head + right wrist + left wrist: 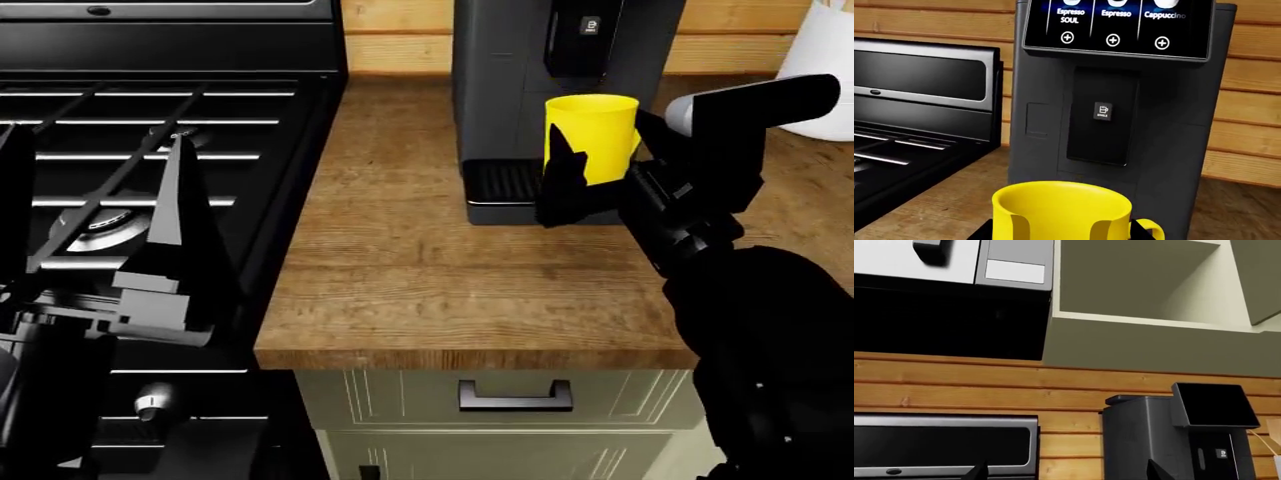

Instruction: Pick the mug from the cabinet, place it under the coffee machine dispenser, and press the start button.

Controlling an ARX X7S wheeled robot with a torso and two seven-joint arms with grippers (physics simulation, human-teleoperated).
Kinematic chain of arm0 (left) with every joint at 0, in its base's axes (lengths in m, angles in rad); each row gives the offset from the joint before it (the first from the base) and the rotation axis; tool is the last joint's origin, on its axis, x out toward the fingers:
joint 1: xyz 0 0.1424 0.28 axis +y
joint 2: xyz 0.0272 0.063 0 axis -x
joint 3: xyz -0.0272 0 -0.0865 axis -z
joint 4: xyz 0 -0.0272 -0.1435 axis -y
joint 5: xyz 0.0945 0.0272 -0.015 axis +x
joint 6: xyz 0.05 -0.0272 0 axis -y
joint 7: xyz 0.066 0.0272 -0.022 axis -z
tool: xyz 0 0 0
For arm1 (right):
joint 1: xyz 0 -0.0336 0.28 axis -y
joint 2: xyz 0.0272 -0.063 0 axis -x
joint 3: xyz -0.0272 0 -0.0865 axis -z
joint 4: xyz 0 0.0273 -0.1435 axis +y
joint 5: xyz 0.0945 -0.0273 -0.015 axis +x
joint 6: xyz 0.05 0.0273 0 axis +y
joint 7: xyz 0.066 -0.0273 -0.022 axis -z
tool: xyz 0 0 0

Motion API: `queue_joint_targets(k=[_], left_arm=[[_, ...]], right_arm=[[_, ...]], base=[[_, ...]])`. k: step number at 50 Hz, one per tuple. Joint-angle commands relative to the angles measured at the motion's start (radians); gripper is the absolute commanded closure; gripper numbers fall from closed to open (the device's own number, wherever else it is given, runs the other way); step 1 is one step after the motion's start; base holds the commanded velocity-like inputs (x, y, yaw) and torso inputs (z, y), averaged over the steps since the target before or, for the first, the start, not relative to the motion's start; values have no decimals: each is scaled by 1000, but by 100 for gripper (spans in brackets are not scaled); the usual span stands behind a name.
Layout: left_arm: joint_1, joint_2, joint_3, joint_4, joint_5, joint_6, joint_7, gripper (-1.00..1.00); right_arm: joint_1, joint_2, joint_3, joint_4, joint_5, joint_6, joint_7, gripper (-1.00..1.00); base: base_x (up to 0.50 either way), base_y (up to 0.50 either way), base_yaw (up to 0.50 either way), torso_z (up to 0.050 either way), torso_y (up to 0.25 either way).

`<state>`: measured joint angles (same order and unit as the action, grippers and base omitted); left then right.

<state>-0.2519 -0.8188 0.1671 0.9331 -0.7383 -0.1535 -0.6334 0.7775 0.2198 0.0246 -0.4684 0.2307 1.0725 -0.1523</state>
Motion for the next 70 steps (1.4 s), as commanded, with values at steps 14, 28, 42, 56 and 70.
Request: queue_joint_targets(k=[14,28,42,56,70], left_arm=[[30,-7,-7,-4,5,21,-1,-100],[29,-6,-6,-13,3,29,1,-100],[30,-9,-8,-19,0,39,3,-100],[37,-16,-13,-8,19,51,3,-100],[48,-19,-13,3,32,65,4,-100]], right_arm=[[-18,3,-9,67,-27,-88,3,100],[24,-7,-33,120,-27,-125,5,100],[109,-28,-90,268,-50,-191,11,100],[85,-21,-79,268,-46,-166,34,100],[89,-31,-75,335,-52,-234,52,100]], base=[[0,0,0,0,0],[0,0,0,0,0],[0,0,0,0,0],[0,0,0,0,0],[0,0,0,0,0]])
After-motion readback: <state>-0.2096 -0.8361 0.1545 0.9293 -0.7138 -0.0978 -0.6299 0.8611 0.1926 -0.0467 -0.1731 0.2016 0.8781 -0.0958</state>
